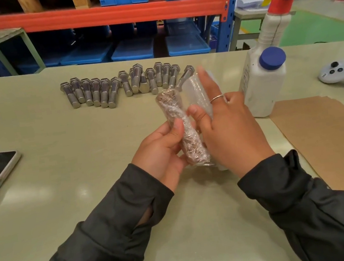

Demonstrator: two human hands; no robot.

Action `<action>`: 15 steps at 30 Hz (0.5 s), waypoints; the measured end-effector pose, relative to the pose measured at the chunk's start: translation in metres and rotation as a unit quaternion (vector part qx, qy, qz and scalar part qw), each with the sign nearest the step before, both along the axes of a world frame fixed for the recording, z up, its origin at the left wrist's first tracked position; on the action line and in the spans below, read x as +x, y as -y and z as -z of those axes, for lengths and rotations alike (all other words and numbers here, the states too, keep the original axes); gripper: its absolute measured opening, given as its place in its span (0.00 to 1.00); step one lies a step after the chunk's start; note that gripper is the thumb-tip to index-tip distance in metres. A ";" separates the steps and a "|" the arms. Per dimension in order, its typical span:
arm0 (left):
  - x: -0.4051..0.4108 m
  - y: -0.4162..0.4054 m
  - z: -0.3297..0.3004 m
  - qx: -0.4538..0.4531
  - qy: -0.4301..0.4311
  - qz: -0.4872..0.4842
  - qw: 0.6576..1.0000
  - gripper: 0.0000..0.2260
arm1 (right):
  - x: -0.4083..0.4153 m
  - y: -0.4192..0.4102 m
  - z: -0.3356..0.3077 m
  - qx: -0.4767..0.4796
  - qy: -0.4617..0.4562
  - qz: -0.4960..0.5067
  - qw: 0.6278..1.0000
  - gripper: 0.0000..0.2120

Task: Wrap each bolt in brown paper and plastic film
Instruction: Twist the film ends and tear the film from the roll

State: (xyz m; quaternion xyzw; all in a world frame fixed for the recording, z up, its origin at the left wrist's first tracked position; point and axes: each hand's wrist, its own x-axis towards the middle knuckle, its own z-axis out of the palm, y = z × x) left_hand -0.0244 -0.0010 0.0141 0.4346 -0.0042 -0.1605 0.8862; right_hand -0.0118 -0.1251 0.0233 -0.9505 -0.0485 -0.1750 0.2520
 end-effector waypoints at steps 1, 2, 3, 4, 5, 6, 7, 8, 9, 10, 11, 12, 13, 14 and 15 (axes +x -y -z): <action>0.001 0.001 0.000 -0.012 -0.009 0.006 1.000 0.19 | -0.001 -0.001 0.000 -0.001 0.007 0.002 1.000 0.30; 0.001 0.002 0.000 -0.026 -0.018 0.011 0.999 0.18 | -0.002 -0.001 0.001 -0.002 0.015 0.003 1.000 0.32; 0.001 0.002 -0.001 -0.039 -0.025 0.012 0.999 0.16 | -0.002 -0.001 0.001 -0.001 0.022 0.006 1.000 0.33; 0.001 0.003 -0.001 -0.045 -0.026 0.010 0.999 0.15 | -0.002 -0.001 0.002 0.002 0.026 0.010 1.000 0.34; 0.000 0.004 -0.001 -0.038 -0.016 0.006 0.999 0.15 | -0.002 -0.001 0.002 0.010 0.024 0.014 1.000 0.35; 0.000 0.004 0.000 -0.019 0.003 0.002 1.000 0.14 | -0.002 0.000 0.002 0.021 0.019 0.016 0.999 0.37; -0.001 0.005 0.001 0.001 0.021 -0.004 1.000 0.14 | -0.002 0.000 0.002 0.035 0.010 0.016 0.999 0.38; -0.002 0.005 0.002 0.017 0.030 -0.014 0.999 0.14 | -0.001 0.001 0.002 0.056 0.001 0.015 0.998 0.39; -0.002 0.005 0.003 0.025 0.029 -0.025 0.999 0.14 | -0.001 0.002 0.001 0.084 -0.009 0.014 0.996 0.41; -0.001 0.004 0.004 0.027 0.022 -0.036 0.999 0.15 | 0.000 0.003 0.000 0.111 -0.021 0.015 0.993 0.43; -0.001 0.003 0.005 0.026 0.014 -0.045 0.999 0.15 | 0.002 0.004 -0.001 0.127 -0.035 0.016 0.991 0.45; 0.000 0.002 0.006 0.025 0.007 -0.051 0.998 0.16 | 0.003 0.005 -0.002 0.127 -0.051 0.017 0.991 0.45; 0.001 0.001 0.006 0.025 0.003 -0.052 0.998 0.16 | 0.003 0.006 -0.003 0.116 -0.066 0.016 0.991 0.43; 0.001 0.000 0.007 0.028 0.002 -0.052 0.998 0.16 | 0.004 0.007 -0.004 0.104 -0.076 0.013 0.992 0.40; 0.001 0.000 0.007 0.031 0.003 -0.050 0.998 0.16 | 0.003 0.007 -0.005 0.099 -0.083 0.010 0.992 0.37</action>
